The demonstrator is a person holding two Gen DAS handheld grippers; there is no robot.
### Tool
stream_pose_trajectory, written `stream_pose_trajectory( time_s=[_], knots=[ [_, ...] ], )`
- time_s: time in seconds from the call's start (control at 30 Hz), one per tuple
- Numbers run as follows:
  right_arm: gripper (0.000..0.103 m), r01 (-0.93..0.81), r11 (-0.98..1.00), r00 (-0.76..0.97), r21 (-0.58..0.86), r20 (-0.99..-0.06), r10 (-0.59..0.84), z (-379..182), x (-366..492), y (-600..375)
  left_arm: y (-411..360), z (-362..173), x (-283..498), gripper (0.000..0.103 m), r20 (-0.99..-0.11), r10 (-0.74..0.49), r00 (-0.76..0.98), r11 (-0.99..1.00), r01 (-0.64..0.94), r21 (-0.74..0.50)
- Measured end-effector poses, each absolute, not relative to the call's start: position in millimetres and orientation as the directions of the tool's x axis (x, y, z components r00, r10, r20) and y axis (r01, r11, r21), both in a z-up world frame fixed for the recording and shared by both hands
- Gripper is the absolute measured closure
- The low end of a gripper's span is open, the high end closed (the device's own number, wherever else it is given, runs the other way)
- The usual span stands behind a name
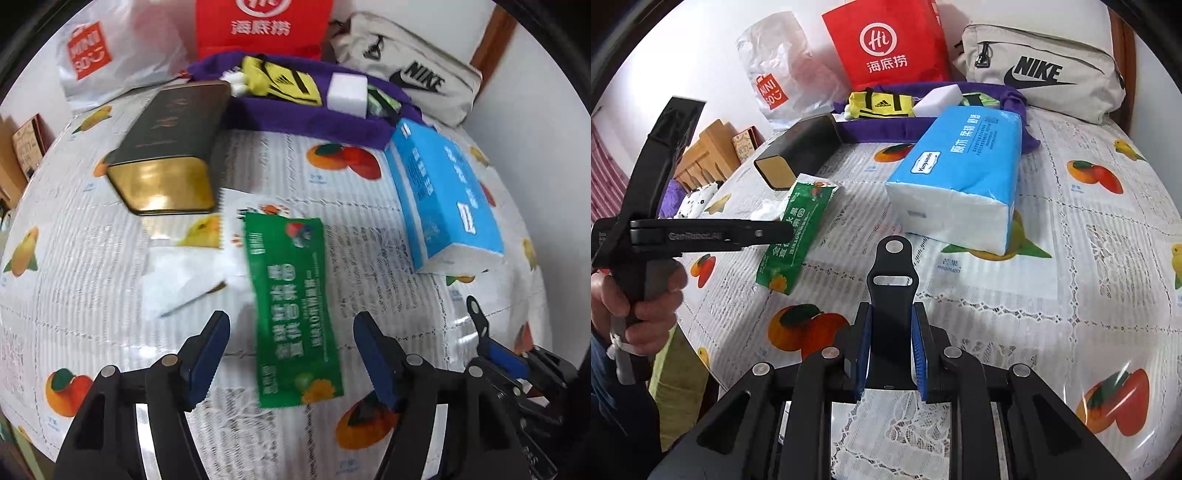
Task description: Organize soft objects
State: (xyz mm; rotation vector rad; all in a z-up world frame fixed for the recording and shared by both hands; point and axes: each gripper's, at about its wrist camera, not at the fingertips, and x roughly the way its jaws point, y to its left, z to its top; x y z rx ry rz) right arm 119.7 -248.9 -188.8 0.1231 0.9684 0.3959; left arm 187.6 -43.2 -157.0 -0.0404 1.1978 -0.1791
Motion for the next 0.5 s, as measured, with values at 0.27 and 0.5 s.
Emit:
stream_pose_trajectory(
  time_s=[0.27, 0.5],
  knots=[
    [0.082, -0.264, 0.924, 0.503, 0.277, -0.778, 0.377, -188.9, 114.7, -249.0, -68.2, -176.8, 195.3, 0.054, -0.918, -0.045, 0.394, 0.992, 0.124, 0.004],
    [0.082, -0.253, 0.931, 0.506, 0.263, -0.784, 0.359, -191.5, 116.6, -246.4, -44.2, -167.5, 187.2, 0.078, -0.902, -0.167, 0.398, 0.982, 0.15, -0.115]
  ],
)
